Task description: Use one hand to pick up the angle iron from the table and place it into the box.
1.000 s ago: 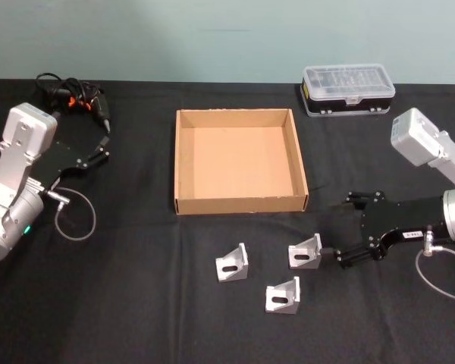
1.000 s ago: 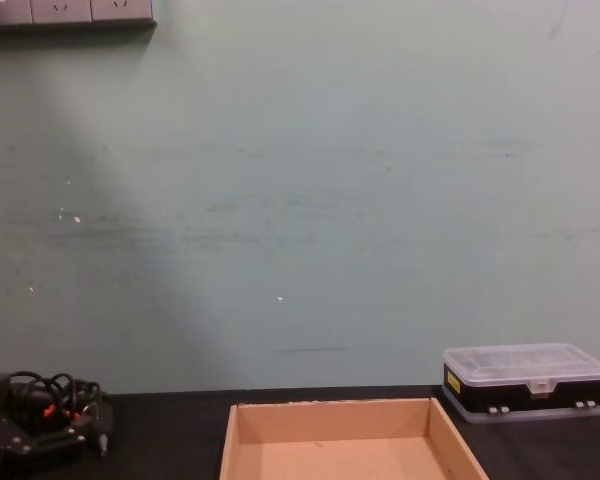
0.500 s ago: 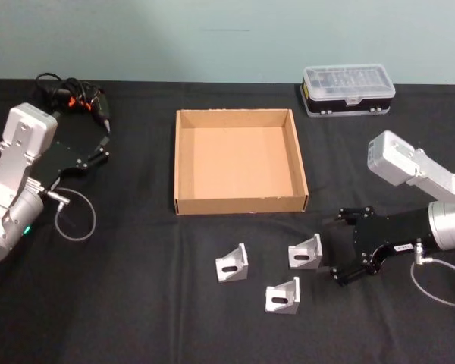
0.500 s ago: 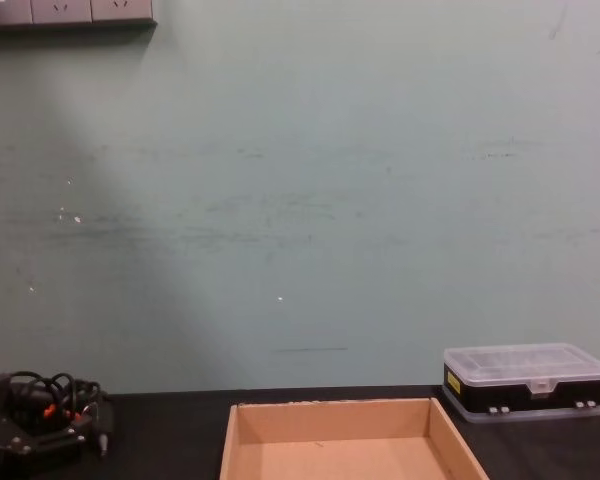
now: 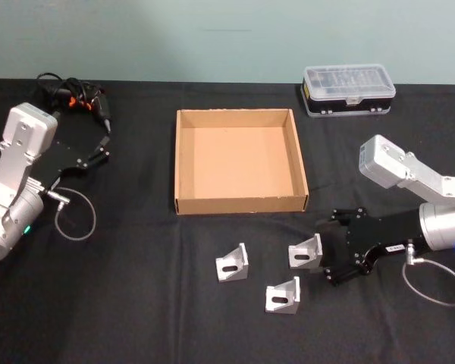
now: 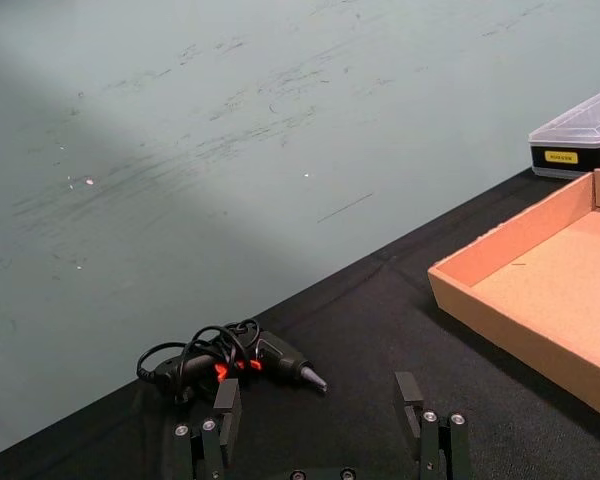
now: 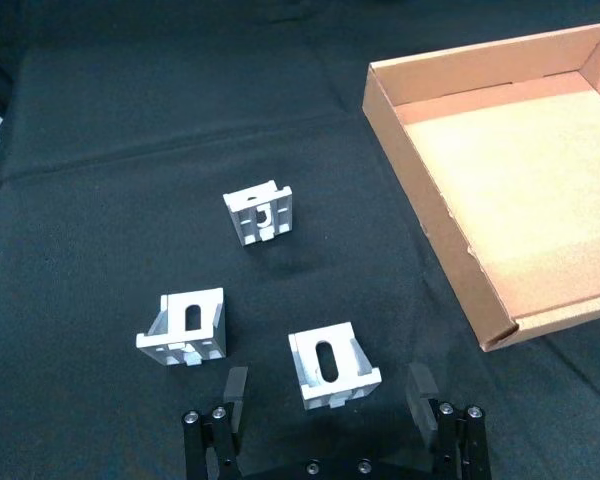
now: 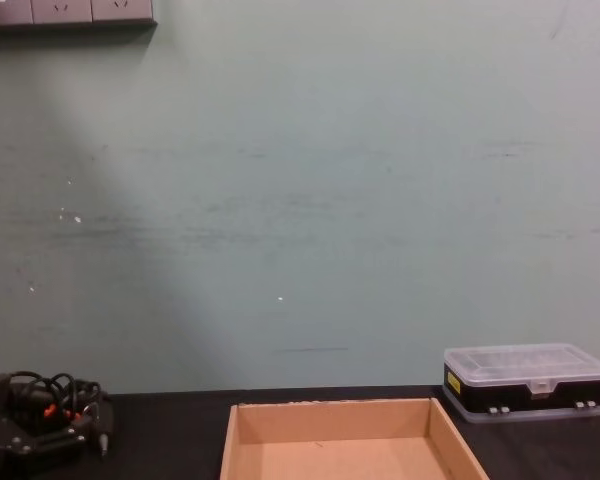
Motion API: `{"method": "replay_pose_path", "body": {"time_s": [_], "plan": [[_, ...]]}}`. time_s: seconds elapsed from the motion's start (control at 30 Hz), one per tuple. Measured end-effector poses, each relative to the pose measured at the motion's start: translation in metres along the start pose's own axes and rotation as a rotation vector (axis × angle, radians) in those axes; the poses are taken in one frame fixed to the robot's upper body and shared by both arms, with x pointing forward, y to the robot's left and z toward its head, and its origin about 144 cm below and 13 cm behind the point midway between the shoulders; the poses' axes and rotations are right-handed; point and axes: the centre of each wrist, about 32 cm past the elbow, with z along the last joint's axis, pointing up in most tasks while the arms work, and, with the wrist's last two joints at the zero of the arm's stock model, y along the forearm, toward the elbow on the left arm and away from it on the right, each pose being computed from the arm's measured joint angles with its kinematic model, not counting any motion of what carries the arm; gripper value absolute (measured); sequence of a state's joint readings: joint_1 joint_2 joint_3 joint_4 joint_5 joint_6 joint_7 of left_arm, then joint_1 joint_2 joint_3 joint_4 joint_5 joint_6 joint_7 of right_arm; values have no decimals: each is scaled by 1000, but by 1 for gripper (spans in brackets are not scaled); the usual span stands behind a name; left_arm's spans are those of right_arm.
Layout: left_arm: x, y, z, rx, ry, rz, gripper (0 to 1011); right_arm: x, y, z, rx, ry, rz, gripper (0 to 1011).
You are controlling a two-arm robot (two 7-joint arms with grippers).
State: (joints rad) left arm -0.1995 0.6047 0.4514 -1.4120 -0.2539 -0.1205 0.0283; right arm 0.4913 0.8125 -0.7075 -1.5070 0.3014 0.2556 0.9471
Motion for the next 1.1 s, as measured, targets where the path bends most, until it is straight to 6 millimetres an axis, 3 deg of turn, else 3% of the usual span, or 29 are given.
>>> {"method": "replay_pose_path", "body": {"time_s": [0.97, 1.1], "plan": [[0, 0, 0, 0, 0, 0, 1000, 6, 22, 0, -2, -6, 57, 1003], [0, 0, 0, 0, 0, 0, 1000, 6, 22, 1, -5, -9, 58, 954]]}}
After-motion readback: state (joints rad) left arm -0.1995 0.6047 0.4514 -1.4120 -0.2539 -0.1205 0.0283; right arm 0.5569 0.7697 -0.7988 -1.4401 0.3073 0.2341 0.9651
